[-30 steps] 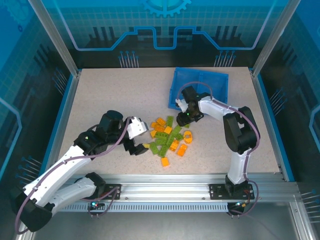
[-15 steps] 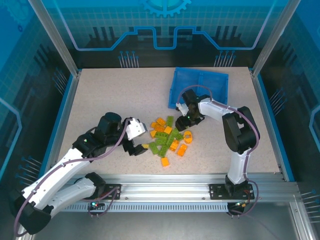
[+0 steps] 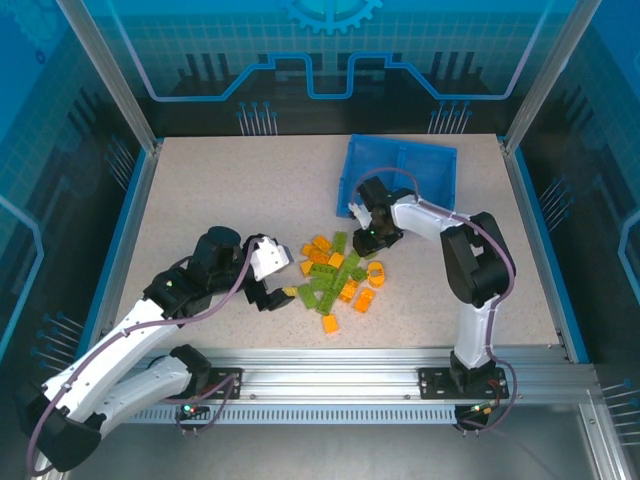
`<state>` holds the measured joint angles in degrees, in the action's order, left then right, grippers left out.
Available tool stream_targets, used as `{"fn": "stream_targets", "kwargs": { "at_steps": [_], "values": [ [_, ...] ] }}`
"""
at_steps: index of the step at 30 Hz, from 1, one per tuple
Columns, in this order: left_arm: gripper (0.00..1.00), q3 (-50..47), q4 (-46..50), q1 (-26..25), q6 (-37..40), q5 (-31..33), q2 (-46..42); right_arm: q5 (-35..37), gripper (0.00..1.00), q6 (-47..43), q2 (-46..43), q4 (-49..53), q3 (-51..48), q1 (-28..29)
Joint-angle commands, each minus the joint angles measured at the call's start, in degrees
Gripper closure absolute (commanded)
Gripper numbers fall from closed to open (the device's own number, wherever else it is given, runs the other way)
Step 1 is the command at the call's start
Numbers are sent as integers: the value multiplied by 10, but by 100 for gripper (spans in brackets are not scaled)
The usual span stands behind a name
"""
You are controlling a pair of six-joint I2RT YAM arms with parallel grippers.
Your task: Sort the legos into containers by color
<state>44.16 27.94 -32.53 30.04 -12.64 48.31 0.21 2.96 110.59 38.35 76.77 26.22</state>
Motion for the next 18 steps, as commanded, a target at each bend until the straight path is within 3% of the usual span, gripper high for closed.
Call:
{"fn": "stream_targets", "kwargs": {
  "at_steps": [1,6,11,18],
  "values": [
    [1,-9,-8,-1,4,4,-11,1,65,18,-70,-27,-17,3],
    [1,-15,-10,-1,10,13,-18,17,65,37,-158,-60,-34,2],
    [1,-30,-28,0,11,39,-38,95,65,100,-230,-93,-30,-41],
    [1,-29,-26,0,1,45,-51,125,66,154,-161,-106,21,-167]
  ]
}}
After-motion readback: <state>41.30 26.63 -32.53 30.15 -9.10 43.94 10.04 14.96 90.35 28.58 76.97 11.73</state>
